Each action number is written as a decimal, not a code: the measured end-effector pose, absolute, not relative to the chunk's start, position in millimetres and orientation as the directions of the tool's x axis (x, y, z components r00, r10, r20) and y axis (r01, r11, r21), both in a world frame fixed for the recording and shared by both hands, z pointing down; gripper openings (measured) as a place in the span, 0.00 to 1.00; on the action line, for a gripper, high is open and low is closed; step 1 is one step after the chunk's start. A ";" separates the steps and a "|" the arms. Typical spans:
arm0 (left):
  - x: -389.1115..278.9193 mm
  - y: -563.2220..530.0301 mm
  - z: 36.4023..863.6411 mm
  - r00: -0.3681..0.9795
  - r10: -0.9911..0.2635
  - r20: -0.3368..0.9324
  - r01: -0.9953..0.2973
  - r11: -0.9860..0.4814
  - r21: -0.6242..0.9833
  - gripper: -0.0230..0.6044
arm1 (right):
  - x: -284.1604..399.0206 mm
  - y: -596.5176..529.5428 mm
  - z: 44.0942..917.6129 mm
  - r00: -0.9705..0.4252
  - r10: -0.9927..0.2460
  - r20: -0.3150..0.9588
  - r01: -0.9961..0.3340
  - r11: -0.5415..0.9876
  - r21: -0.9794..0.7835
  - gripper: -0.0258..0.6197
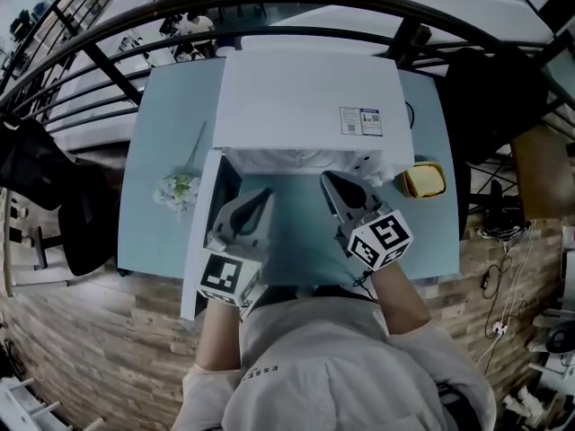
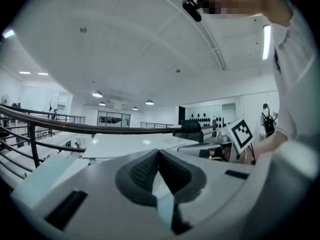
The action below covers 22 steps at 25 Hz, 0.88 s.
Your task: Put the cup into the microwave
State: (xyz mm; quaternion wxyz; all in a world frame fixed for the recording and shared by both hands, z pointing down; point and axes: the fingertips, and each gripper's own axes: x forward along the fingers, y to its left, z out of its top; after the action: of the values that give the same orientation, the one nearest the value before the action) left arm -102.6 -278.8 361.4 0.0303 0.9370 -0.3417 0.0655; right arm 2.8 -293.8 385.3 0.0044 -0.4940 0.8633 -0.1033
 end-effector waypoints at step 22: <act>-112.3 -284.3 314.1 0.764 -0.638 0.095 -0.638 -0.769 -0.035 0.04 | -10.0 -266.9 309.6 -0.529 -0.848 -0.036 -0.848 0.530 -0.029 0.06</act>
State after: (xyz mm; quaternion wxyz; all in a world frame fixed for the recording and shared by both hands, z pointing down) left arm -112.3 -284.3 314.1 -0.0004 0.9392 -0.3397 0.0507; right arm -10.0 -266.9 309.6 0.0228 -0.4849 0.8742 -0.0037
